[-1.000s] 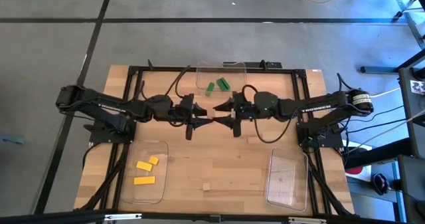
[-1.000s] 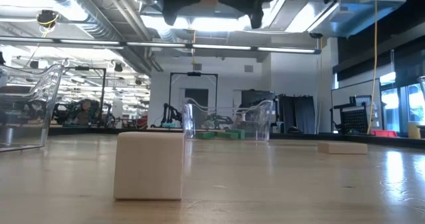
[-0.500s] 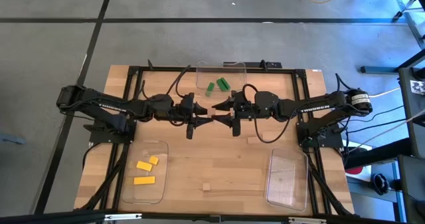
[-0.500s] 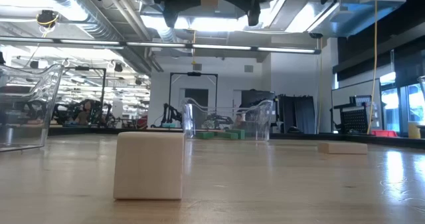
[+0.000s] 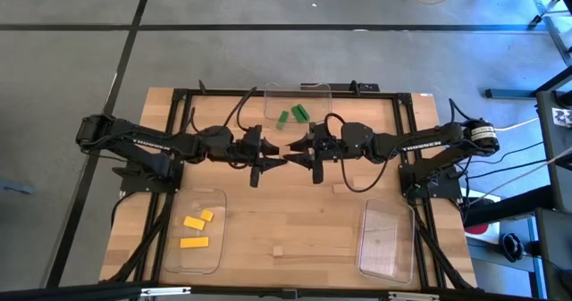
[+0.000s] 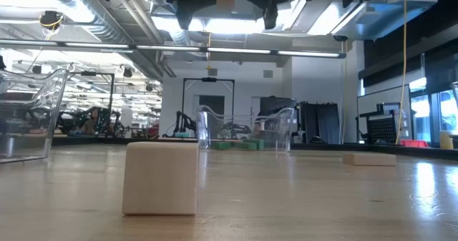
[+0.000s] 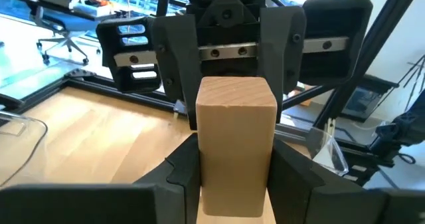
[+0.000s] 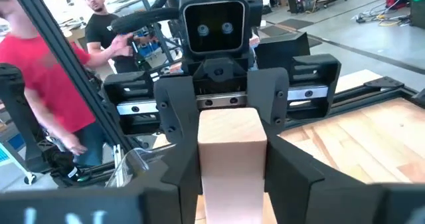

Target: Sort & place blocks by color

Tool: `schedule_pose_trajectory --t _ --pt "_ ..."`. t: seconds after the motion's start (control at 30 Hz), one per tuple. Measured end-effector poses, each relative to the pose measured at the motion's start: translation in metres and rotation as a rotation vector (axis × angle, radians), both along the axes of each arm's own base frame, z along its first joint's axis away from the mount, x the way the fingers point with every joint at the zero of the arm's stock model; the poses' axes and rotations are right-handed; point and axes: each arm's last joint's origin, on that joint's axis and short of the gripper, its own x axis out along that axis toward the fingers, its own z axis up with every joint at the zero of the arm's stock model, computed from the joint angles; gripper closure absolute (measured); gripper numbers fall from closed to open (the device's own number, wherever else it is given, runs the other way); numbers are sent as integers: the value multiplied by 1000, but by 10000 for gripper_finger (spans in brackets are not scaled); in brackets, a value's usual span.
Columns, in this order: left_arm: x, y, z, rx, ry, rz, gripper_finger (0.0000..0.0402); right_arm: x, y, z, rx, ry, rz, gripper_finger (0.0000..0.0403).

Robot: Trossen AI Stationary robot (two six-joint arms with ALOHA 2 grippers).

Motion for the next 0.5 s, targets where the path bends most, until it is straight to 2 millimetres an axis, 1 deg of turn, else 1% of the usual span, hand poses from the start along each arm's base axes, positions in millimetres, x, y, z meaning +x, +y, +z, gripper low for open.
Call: schedule_pose_trajectory --t 0.1,0.17,0.27,0.37,0.43,0.5 --pt "0 0 0 -1 2 5 280 0 0 0 0 1 1 271" --pt "0 0 0 11 2 7 253 -1 0 1 -1 3 2 271" --pt "-4 3 1 12 30 7 200 -6 -2 2 1 36 13 271" --pt "-15 9 3 7 87 21 169 -18 -6 9 -26 84 21 271" --pt "-25 15 7 3 118 42 162 -29 -9 15 -51 123 14 271" --pt "-38 19 16 2 111 62 162 -41 -11 20 -74 162 11 271"
